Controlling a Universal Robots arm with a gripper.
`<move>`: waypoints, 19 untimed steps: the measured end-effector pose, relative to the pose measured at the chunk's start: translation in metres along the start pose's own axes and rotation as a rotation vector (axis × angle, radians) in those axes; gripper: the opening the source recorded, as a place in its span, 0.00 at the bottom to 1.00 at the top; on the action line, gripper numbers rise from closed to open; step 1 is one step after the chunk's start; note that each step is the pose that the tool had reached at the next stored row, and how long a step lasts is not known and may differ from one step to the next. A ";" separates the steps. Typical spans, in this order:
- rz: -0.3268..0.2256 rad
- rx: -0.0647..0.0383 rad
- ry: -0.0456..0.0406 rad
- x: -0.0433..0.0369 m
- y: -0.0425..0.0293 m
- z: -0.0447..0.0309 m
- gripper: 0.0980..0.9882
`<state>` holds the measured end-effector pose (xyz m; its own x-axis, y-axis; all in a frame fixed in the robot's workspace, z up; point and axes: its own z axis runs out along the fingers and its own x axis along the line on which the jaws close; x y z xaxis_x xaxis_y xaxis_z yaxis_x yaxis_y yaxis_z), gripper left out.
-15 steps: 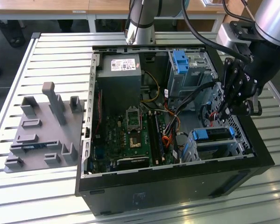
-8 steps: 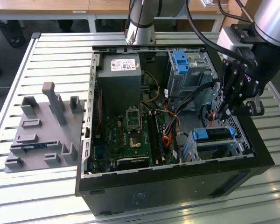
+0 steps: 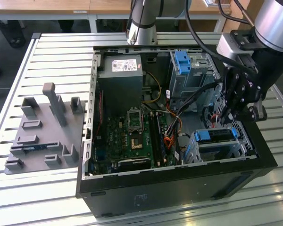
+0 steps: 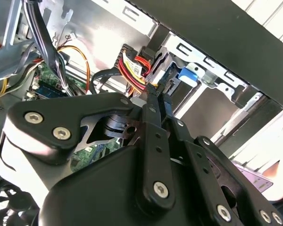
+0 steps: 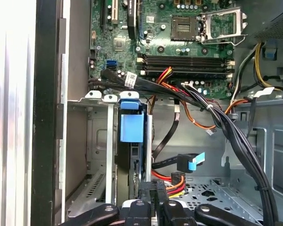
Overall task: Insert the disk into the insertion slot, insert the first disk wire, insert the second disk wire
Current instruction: 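Insert the first disk wire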
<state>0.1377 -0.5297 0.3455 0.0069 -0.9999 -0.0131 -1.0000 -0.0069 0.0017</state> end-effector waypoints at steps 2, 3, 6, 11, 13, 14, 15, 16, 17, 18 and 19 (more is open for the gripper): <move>-0.004 0.006 -0.0001 0.0007 0.0015 0.0007 0.07; -0.006 0.009 0.0002 0.0007 0.0025 0.0009 0.07; -0.007 0.019 0.0000 0.0008 0.0056 0.0023 0.07; 0.004 0.038 0.0008 0.0008 0.0077 0.0059 0.07; 0.006 0.041 0.0007 0.0012 0.0097 0.0068 0.07; 0.006 0.042 0.0006 0.0019 0.0107 0.0069 0.07; 0.006 0.043 0.0006 0.0025 0.0113 0.0071 0.07; 0.006 0.043 0.0007 0.0032 0.0114 0.0071 0.07; 0.006 0.043 0.0007 0.0037 0.0114 0.0073 0.07; 0.006 0.043 0.0007 0.0042 0.0114 0.0074 0.07; 0.006 0.043 0.0006 0.0046 0.0115 0.0076 0.07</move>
<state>0.1262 -0.5343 0.3379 0.0011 -0.9999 -0.0126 -0.9991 -0.0005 -0.0416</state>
